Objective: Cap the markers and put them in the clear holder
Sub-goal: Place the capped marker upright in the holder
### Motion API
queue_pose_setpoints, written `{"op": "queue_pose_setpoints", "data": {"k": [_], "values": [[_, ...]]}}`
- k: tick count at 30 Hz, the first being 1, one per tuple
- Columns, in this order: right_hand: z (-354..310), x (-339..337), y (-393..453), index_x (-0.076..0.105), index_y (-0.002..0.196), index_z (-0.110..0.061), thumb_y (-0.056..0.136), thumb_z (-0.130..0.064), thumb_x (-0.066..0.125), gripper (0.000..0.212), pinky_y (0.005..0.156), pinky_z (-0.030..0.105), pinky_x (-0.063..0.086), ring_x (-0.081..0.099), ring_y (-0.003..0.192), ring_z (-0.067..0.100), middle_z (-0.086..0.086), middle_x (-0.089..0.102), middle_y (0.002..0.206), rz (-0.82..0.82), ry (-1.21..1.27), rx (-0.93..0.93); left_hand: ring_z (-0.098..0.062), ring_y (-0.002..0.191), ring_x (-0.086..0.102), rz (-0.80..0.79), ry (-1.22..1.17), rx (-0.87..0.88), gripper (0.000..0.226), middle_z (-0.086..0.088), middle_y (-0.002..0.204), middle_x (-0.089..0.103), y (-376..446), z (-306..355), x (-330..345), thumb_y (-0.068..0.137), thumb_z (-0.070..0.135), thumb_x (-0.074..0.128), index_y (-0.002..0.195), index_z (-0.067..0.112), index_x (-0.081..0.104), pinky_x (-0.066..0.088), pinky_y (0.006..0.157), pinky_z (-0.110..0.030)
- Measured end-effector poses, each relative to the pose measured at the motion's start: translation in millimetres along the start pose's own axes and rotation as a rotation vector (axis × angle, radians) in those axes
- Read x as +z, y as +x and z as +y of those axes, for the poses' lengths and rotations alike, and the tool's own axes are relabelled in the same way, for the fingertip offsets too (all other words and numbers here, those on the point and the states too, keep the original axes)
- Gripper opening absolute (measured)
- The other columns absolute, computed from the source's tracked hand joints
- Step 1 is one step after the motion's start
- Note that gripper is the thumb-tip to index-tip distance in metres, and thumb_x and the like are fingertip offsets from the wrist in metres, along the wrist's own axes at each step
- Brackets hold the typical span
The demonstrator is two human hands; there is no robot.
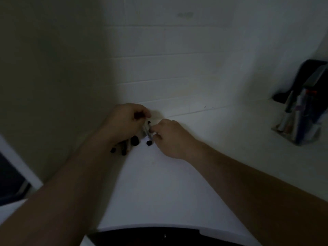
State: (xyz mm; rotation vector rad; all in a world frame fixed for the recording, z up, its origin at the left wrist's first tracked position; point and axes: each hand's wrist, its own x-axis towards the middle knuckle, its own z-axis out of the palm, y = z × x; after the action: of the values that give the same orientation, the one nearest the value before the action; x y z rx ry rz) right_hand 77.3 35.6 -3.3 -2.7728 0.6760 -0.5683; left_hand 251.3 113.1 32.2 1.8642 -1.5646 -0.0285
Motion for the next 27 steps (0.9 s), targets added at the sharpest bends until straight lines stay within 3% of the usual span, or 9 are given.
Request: {"op": "queue_pose_setpoints", "data": {"k": [3, 6, 8, 11, 14, 18, 22, 27], "values": [[8, 8, 5, 0.072, 0.114, -0.014, 0.096, -0.015, 0.049, 0.029, 0.085, 0.036, 0.05, 0.059, 0.097, 0.031, 0.013, 0.06, 0.109, 0.03, -0.078, 0.032, 0.011, 0.071, 0.058, 0.005, -0.02, -0.027, 0.028, 0.022, 0.09, 0.065, 2, 2, 1, 0.09, 0.011, 0.059, 0.088, 0.037, 0.069, 0.043, 0.066, -0.012], [14, 6, 5, 0.069, 0.104, -0.008, 0.097, -0.014, 0.052, 0.02, 0.075, 0.03, 0.041, 0.059, 0.095, 0.03, 0.013, 0.059, 0.103, 0.028, -0.197, 0.085, 0.002, 0.064, 0.055, 0.016, -0.037, -0.075, 0.028, 0.019, 0.088, 0.062, 3, 3, -2, 0.093, 0.011, 0.056, 0.091, 0.036, 0.07, 0.043, 0.06, -0.019], [19, -6, 0, 0.065, 0.1, -0.01, 0.096, -0.014, 0.055, 0.013, 0.07, 0.027, 0.032, 0.06, 0.092, 0.028, 0.012, 0.061, 0.098, 0.032, -0.225, 0.127, 0.0, 0.069, 0.058, 0.01, 0.004, -0.083, 0.024, 0.014, 0.092, 0.063, 2, 3, -2, 0.092, 0.015, 0.058, 0.093, 0.035, 0.071, 0.046, 0.065, -0.021], [28, -30, -15, 0.054, 0.113, -0.012, 0.092, -0.008, 0.052, 0.022, 0.068, 0.029, 0.039, 0.058, 0.084, 0.029, 0.012, 0.06, 0.095, 0.011, -0.196, 0.235, -0.004, 0.079, 0.061, -0.042, 0.126, -0.061, 0.014, 0.013, 0.095, 0.066, 0, 7, 3, 0.086, 0.029, 0.064, 0.096, 0.035, 0.073, 0.05, 0.075, -0.025], [44, -46, -34, 0.043, 0.121, -0.015, 0.093, -0.009, 0.044, 0.029, 0.07, 0.036, 0.048, 0.057, 0.081, 0.031, 0.015, 0.059, 0.099, -0.027, -0.157, 0.301, -0.01, 0.088, 0.059, -0.107, 0.243, -0.01, 0.022, 0.016, 0.093, 0.064, 0, 14, 11, 0.078, 0.046, 0.065, 0.097, 0.038, 0.072, 0.053, 0.085, -0.034], [60, -45, -66, 0.04, 0.121, -0.025, 0.095, -0.016, 0.045, 0.028, 0.067, 0.039, 0.05, 0.054, 0.075, 0.026, 0.004, 0.055, 0.094, 0.13, -0.128, 0.292, -0.02, 0.109, 0.04, -0.23, 0.375, -0.018, 0.039, 0.016, 0.103, 0.058, 0, 26, 22, 0.073, 0.055, 0.053, 0.11, 0.047, 0.063, 0.037, 0.1, -0.044], [63, -44, -69, 0.043, 0.12, -0.028, 0.094, -0.014, 0.045, 0.029, 0.065, 0.038, 0.045, 0.051, 0.075, 0.025, 0.0, 0.049, 0.09, 0.213, -0.011, 0.284, -0.028, 0.109, 0.042, -0.283, 0.541, -0.051, 0.039, 0.007, 0.107, 0.057, 4, 38, 32, 0.075, 0.054, 0.046, 0.111, 0.048, 0.061, 0.033, 0.096, -0.048], [71, -44, -70, 0.045, 0.117, -0.025, 0.094, -0.012, 0.045, 0.026, 0.065, 0.04, 0.046, 0.051, 0.072, 0.024, 0.002, 0.051, 0.085, 0.25, 0.076, 0.293, -0.027, 0.106, 0.047, -0.22, 0.568, -0.01, 0.028, 0.009, 0.105, 0.063, 7, 36, 41, 0.088, 0.059, 0.05, 0.104, 0.043, 0.066, 0.034, 0.092, -0.047]]}}
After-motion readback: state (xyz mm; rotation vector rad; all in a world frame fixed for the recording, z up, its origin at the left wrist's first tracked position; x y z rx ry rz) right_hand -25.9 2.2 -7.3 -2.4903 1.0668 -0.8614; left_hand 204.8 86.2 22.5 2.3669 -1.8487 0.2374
